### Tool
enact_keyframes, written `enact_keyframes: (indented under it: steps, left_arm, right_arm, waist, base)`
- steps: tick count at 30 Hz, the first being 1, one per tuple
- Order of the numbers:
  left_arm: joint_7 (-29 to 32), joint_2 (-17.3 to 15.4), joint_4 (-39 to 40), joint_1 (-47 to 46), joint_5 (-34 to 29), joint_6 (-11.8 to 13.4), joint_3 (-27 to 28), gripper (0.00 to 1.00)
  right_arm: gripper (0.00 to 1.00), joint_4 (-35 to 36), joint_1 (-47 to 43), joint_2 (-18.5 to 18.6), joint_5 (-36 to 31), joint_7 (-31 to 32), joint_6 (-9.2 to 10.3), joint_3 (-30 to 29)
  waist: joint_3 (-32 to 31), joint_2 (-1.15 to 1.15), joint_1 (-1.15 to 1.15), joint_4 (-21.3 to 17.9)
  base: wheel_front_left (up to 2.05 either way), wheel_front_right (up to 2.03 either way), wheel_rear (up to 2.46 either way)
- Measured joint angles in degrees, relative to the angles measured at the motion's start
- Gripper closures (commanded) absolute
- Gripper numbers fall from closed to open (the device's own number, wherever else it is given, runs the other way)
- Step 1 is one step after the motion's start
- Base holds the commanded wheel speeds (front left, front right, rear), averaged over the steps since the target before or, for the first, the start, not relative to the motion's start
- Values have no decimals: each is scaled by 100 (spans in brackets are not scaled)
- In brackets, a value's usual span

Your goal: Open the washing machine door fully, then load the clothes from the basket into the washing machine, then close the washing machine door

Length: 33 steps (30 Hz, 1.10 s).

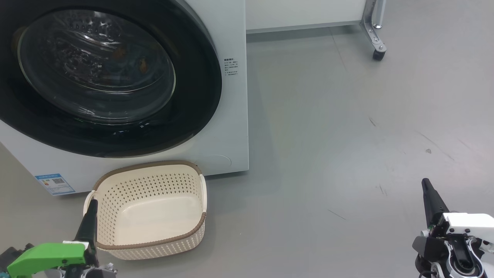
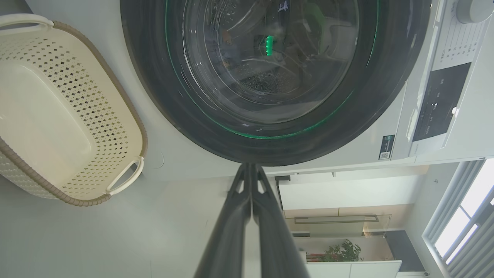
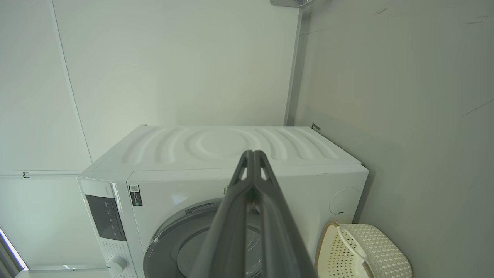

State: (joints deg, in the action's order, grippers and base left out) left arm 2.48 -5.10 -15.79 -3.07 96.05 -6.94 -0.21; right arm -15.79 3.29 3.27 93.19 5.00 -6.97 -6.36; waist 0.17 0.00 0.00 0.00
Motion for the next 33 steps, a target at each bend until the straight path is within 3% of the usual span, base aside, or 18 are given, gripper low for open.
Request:
enact_keyframes:
  steps: [33]
  left_arm:
    - [25,5,13,0,-1,0,16,100]
  right_arm:
    - [100,1,0,-3,0,1,0,-7]
  waist:
    - [0,0,0,0]
  base:
    - [0,0,0]
